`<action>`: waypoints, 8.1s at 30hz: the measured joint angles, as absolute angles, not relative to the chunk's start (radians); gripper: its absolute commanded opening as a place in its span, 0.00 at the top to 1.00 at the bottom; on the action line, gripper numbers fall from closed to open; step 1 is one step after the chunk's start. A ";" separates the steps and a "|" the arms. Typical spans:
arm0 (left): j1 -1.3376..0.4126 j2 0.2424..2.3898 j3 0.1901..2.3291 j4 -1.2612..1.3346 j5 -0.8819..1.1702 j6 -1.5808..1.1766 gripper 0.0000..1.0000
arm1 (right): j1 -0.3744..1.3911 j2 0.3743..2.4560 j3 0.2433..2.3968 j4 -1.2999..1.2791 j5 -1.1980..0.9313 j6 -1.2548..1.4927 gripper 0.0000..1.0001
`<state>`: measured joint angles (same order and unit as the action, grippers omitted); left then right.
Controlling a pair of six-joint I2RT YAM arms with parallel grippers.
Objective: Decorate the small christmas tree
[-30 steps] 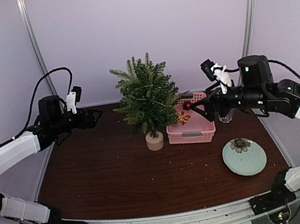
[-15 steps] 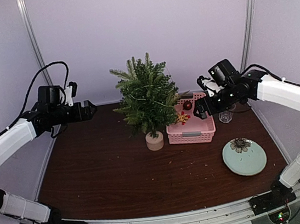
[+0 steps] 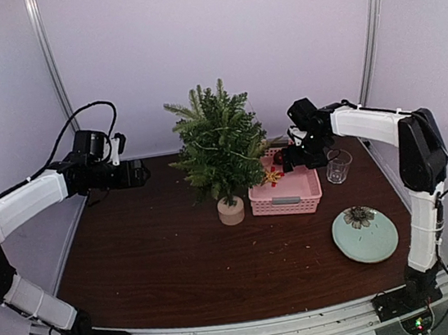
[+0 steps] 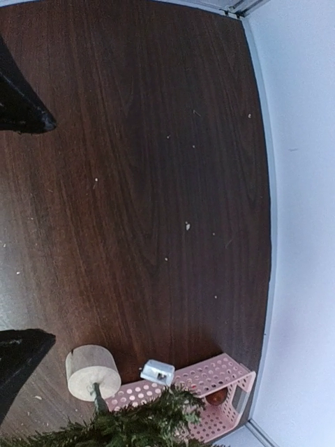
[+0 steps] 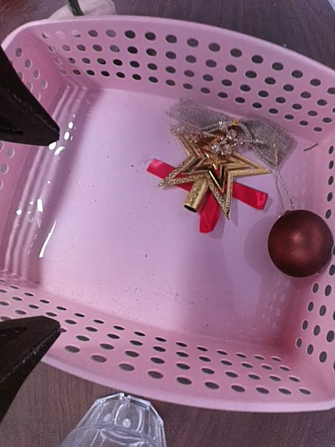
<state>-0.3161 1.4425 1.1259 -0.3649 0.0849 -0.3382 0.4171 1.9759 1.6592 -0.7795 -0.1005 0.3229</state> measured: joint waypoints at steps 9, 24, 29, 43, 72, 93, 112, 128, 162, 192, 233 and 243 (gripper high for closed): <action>-0.316 1.507 1.170 -0.395 0.038 -0.369 0.02 | 0.389 2.117 1.704 -0.854 -0.132 0.310 0.11; -0.316 1.376 1.070 -0.408 0.004 -0.346 0.02 | 0.403 1.813 1.293 -0.861 -0.139 0.303 0.14; -0.316 1.365 1.069 -0.436 0.032 -0.339 0.02 | 0.445 1.755 1.243 -0.826 -0.188 0.305 0.15; -0.316 1.501 1.224 -0.517 0.113 -0.324 0.02 | 0.311 1.895 1.459 -0.584 -0.417 -0.023 0.41; -0.316 1.579 1.288 -0.556 0.120 -0.322 0.03 | 0.273 2.162 1.710 -0.649 -0.472 -0.340 0.67; -0.316 1.578 1.281 -0.556 0.120 -0.311 0.02 | 0.293 2.185 1.649 -0.745 -0.471 -0.307 0.72; -0.316 1.578 1.281 -0.563 0.120 -0.293 0.03 | 0.424 2.118 1.587 -0.746 -0.226 -0.287 0.68; -0.316 1.578 1.274 -0.572 0.120 -0.293 0.02 | 0.439 2.097 1.606 -0.757 -0.213 -0.262 0.79; -0.316 1.491 1.274 -0.578 0.115 -0.286 0.02 | 0.444 1.981 1.548 -0.786 -0.173 -0.255 0.92; -0.351 1.222 1.410 -0.625 0.214 -0.337 0.03 | 0.538 1.341 1.391 -0.598 -0.094 -0.143 0.90; -1.130 1.387 1.563 -0.157 -0.186 -0.426 0.70 | 1.278 1.432 1.600 -0.190 0.558 -0.097 0.89; -1.135 1.385 1.557 -0.096 -0.168 -0.437 1.00 | 1.285 1.433 1.593 -0.146 0.561 -0.096 0.87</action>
<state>-1.1355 1.3853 1.5570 -0.0963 -0.1677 -0.4366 1.2854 1.4326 1.5932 -0.1459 0.5613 -0.0963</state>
